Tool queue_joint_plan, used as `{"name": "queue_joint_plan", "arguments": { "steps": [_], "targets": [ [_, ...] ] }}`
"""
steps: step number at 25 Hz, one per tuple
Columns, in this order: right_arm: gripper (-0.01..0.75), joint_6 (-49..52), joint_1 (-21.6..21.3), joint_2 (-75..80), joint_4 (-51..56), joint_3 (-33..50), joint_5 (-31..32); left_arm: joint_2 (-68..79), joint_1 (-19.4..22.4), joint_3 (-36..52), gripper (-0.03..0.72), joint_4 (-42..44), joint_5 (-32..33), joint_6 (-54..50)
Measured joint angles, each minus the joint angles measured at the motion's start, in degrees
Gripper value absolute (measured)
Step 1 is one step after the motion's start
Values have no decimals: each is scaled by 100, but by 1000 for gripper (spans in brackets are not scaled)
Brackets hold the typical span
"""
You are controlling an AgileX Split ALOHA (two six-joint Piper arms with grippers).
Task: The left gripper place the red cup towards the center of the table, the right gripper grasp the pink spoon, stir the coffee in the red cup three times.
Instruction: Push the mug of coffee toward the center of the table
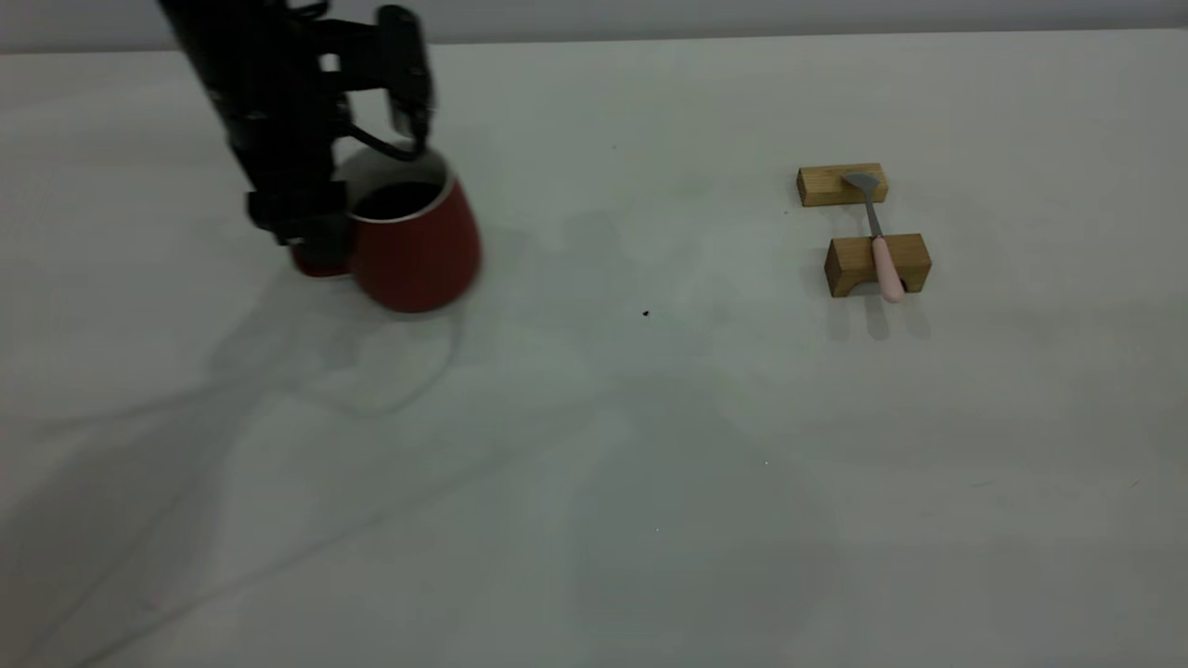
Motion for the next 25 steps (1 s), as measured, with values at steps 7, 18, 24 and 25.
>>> {"name": "queue_joint_plan", "arguments": {
  "steps": [7,18,24,25],
  "targets": [
    [237,0,0,0,0,0,0,20,-674,0,585,-16,-427,-362],
    [237,0,0,0,0,0,0,114,-1107,0,585,-23,-768,-799],
    [237,0,0,0,0,0,0,-861,-928,0,585,-23,761,-1039],
    [237,0,0,0,0,0,0,-1074,-889,0,585,-23,1019,-1193]
  ]
}}
